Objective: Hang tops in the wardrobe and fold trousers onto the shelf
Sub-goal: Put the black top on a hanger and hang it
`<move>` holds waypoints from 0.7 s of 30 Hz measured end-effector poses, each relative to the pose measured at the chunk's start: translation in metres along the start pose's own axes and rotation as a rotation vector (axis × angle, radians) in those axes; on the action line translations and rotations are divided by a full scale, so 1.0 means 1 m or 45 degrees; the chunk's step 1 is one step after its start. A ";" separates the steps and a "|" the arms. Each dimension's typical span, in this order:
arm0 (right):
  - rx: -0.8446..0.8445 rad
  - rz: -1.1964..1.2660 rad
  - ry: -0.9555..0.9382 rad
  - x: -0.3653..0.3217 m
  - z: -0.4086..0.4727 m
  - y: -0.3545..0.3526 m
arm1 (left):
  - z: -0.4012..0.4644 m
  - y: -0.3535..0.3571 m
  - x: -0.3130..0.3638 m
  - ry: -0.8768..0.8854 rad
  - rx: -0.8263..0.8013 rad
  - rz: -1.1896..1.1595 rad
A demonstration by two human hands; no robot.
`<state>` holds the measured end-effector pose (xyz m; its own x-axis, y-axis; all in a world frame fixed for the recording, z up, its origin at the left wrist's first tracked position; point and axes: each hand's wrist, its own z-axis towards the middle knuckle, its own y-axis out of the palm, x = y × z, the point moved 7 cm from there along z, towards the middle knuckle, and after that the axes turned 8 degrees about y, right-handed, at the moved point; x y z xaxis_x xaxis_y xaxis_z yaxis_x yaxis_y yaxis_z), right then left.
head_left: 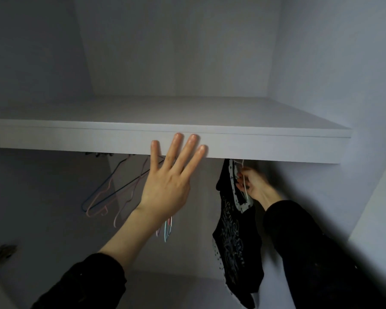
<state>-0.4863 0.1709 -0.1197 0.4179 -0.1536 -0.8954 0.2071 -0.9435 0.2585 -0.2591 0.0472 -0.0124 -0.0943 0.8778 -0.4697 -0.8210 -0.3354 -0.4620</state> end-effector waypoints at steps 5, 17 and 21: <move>0.046 -0.040 0.028 0.003 0.013 -0.013 | 0.000 0.002 0.001 -0.039 0.007 0.005; -0.158 0.318 -0.117 0.010 0.027 -0.015 | 0.000 0.006 0.001 -0.027 0.024 0.037; -0.080 0.268 -0.195 -0.010 0.030 -0.011 | 0.000 0.009 0.001 -0.025 0.051 0.040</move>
<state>-0.5187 0.1740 -0.1247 0.3199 -0.3916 -0.8627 0.1861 -0.8669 0.4625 -0.2662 0.0454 -0.0174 -0.1308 0.8737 -0.4686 -0.8394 -0.3491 -0.4166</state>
